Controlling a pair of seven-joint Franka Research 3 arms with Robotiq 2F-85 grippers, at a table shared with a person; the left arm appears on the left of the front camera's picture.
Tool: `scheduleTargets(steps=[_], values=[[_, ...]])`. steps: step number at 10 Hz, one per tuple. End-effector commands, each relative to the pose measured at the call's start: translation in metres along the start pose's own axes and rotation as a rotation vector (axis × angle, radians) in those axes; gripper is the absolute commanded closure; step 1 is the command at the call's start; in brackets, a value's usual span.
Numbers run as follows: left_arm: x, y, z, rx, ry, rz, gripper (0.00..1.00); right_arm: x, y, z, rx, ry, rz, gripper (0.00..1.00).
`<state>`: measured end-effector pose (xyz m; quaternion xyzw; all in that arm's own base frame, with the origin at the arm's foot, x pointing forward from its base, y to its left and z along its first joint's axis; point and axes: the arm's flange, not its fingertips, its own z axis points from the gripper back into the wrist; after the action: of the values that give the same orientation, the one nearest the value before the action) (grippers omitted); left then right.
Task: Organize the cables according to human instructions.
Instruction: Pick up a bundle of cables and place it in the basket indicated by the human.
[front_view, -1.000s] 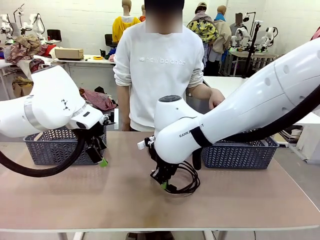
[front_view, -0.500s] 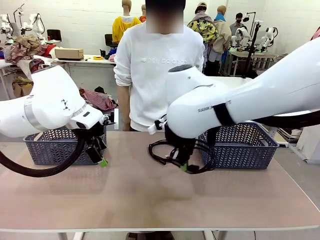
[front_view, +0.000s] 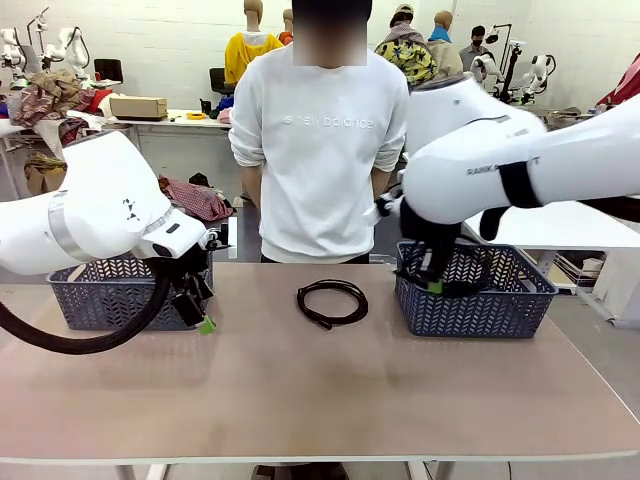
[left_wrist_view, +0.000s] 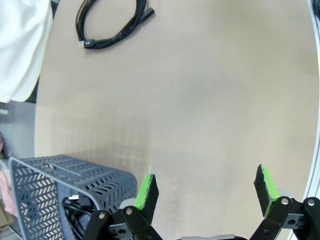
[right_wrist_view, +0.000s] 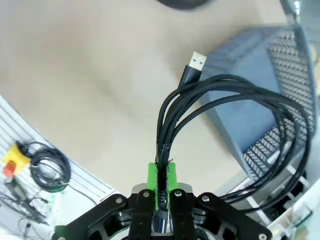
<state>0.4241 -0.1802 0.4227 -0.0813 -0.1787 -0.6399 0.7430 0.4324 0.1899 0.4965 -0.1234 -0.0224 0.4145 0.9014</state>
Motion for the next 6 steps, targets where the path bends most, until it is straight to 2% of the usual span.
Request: scheduleTargets(steps=[1,3,5,6], values=[[-0.001,0.001,0.002,0.002,-0.001,0.003,0.0,-0.008,-0.035,-0.01,-0.029,-0.005,-0.037,1.0],[-0.001,0.001,0.002,0.002,-0.001,0.003,0.0,-0.01,-0.077,-0.023,-0.008,-0.073,0.015,1.0],[-0.001,0.001,0.002,0.002,-0.001,0.003,0.0,-0.014,-0.107,-0.035,-0.028,-0.138,0.193,1.0],[-0.001,0.001,0.002,0.002,-0.001,0.003,0.0,-0.016,-0.118,-0.038,-0.021,-0.135,0.263,1.0]])
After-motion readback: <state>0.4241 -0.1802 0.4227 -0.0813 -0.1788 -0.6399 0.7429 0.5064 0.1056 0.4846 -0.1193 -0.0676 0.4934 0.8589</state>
